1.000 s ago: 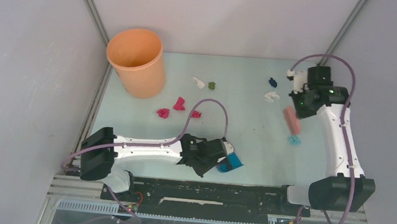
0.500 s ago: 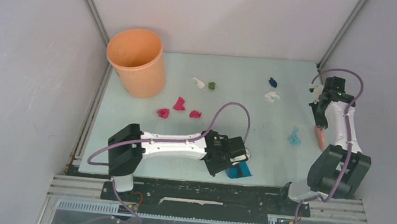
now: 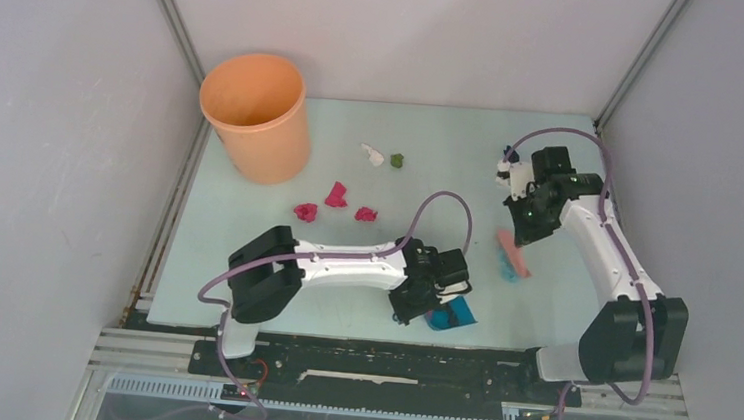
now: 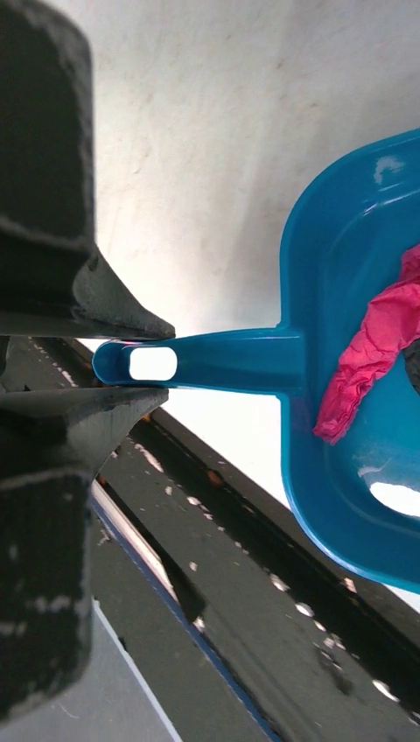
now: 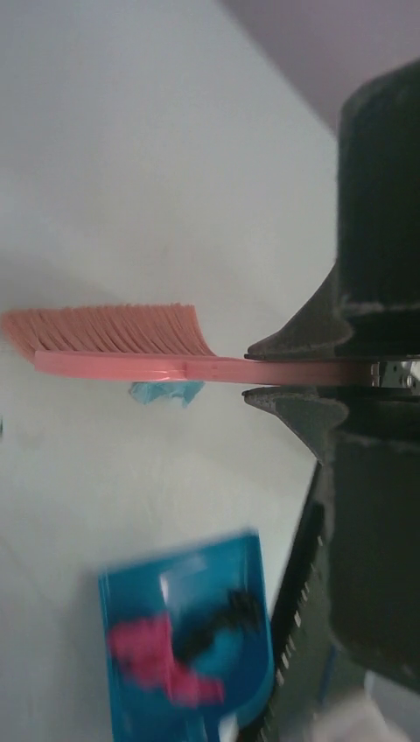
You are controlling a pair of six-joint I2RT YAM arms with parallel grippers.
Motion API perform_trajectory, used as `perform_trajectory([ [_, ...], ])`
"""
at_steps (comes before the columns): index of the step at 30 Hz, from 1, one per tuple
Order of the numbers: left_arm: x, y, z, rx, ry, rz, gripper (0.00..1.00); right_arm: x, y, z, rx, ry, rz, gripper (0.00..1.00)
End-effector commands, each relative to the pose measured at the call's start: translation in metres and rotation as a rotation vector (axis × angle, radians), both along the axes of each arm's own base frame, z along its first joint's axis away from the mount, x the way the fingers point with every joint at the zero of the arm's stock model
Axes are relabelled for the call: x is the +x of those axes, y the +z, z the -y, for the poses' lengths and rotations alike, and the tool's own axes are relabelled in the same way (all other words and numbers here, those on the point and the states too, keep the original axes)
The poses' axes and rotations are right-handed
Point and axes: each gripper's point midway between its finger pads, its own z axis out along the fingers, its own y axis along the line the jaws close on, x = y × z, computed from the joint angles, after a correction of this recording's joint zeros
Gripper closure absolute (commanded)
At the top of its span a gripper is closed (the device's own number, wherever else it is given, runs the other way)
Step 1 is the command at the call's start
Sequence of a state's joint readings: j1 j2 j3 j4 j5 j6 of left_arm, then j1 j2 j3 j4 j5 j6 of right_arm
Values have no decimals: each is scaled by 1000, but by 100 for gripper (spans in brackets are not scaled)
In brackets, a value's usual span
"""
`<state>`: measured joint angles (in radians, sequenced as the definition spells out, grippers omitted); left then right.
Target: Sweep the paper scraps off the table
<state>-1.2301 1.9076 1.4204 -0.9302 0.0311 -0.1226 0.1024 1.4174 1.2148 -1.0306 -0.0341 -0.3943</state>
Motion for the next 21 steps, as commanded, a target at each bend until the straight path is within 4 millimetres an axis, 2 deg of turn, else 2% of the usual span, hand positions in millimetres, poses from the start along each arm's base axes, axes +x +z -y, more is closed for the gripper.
perform_trajectory([
  [1,5,5,26,-37,-25,2,100,-57,12,-74,362,40,-178,100],
  [5,12,2,39,-26,-16,20,100,-73,31,-100,499,84,-210,100],
  [9,23,2,46,-31,22,71,100,-80,56,-107,576,96,-200,100],
  [14,36,11,42,-72,110,164,100,-73,75,-89,517,92,-156,100],
  [18,42,27,24,-100,198,238,100,-51,85,-65,380,98,-71,100],
  [21,42,37,7,-108,253,262,100,-32,106,-64,358,123,4,100],
])
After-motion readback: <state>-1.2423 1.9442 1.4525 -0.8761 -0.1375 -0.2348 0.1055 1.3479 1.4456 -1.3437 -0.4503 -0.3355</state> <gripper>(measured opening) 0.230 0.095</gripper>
